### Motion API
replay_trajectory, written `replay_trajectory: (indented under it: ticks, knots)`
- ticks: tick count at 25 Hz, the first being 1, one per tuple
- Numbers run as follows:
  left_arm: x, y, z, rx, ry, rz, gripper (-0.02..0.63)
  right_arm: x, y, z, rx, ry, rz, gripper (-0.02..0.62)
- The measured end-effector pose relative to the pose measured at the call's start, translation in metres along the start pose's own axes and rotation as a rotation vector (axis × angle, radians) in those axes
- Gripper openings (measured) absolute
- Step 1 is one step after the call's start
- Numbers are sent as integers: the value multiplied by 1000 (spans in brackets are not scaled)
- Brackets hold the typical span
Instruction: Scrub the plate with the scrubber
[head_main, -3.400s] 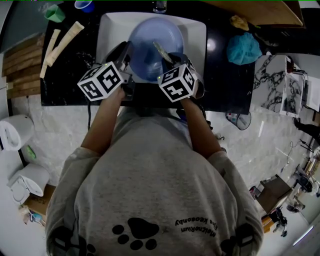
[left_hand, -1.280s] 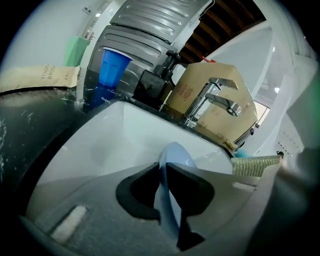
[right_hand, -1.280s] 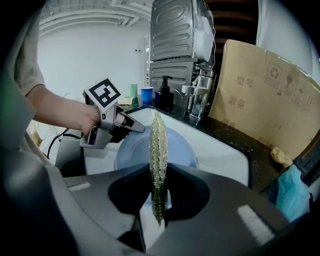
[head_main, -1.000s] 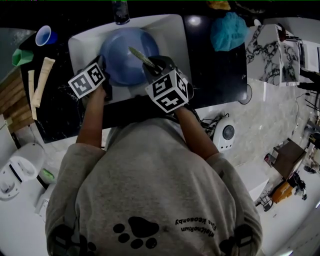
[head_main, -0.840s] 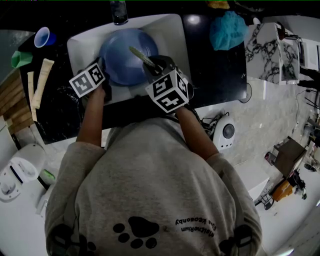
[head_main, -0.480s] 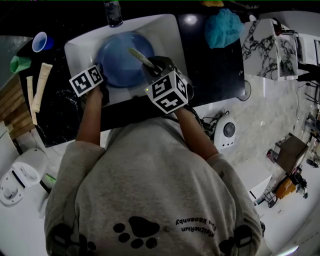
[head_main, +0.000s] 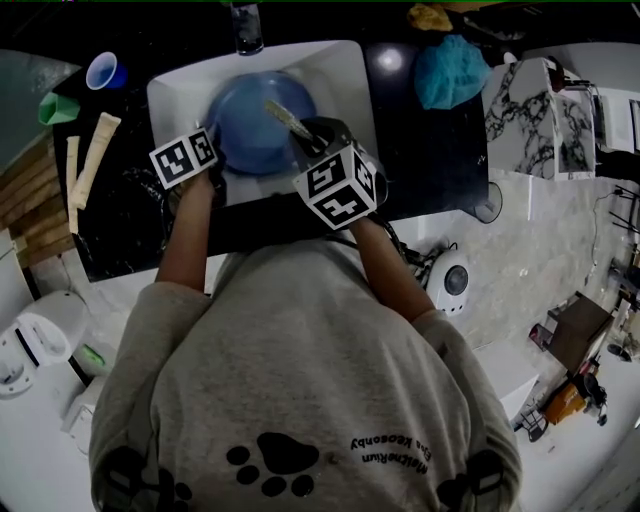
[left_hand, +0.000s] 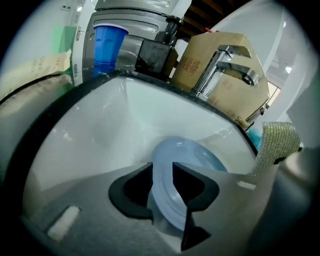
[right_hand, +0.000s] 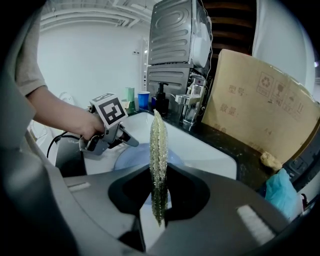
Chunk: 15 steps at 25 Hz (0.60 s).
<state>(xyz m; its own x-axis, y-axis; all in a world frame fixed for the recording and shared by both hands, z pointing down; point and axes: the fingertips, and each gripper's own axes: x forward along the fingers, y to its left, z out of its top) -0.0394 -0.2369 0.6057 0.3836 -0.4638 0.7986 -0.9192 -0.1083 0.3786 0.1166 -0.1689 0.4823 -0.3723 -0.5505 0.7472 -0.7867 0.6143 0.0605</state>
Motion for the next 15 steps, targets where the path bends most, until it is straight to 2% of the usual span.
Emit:
replay_trajectory:
  ticks: [4, 10, 15]
  knots:
    - [-26, -22, 16, 30, -114, -30, 139, -8, 0, 9, -24, -31, -16, 67]
    - [-88, -67, 59, 200, -419, -48, 138, -25, -13, 33, -19, -140, -68, 67]
    - [-140, -99, 77, 335, -624, -62, 135, -44, -21, 57, -8, -254, -141, 67]
